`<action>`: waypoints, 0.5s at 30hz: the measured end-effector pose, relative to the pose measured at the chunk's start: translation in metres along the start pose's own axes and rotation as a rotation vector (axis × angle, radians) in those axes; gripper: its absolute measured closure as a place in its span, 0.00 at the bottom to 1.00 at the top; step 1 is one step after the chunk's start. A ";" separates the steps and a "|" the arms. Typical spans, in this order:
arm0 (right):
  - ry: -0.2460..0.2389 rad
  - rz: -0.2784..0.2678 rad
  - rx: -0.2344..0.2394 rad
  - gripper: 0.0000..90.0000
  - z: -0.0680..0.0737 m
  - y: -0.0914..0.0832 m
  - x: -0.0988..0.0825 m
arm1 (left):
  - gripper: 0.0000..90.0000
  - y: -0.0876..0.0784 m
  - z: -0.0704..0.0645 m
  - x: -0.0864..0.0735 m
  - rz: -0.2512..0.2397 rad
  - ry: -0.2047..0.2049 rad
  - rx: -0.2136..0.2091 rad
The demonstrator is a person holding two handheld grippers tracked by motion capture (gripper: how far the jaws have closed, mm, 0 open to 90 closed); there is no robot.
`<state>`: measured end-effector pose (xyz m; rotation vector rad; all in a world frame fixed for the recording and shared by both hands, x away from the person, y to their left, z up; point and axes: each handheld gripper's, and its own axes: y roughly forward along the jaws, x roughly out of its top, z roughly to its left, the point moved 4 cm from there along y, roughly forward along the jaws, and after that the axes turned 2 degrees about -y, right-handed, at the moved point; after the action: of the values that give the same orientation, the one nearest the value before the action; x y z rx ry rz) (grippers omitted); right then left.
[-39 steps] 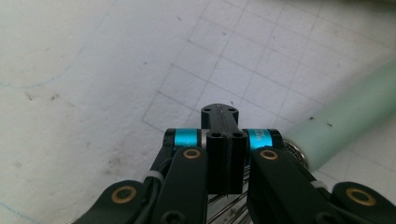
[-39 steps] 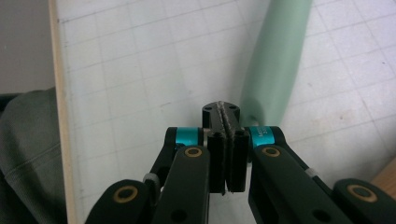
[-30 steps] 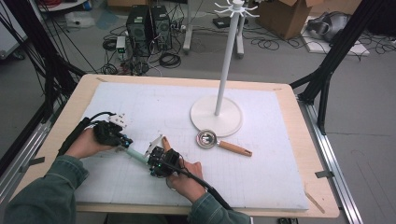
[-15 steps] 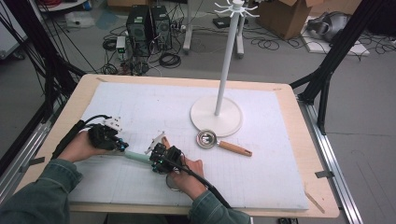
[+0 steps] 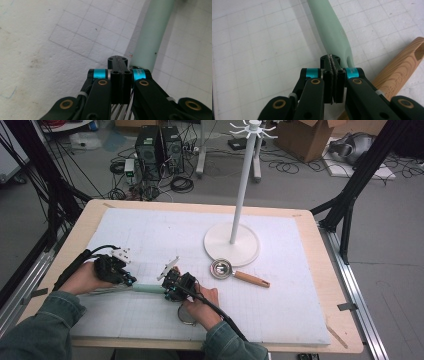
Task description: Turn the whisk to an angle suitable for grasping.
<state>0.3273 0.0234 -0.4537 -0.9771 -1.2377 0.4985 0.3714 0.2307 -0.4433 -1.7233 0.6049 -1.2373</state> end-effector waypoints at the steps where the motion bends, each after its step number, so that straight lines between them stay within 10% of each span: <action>1: -0.001 0.003 0.001 1.00 0.000 0.000 0.001 | 1.00 0.000 -0.001 0.000 0.007 -0.004 -0.009; 15: -0.015 0.019 -0.003 1.00 -0.001 0.005 0.002 | 1.00 -0.005 -0.004 0.003 0.046 0.011 -0.020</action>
<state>0.3302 0.0272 -0.4571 -0.9905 -1.2433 0.5199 0.3678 0.2293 -0.4370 -1.7114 0.6616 -1.2128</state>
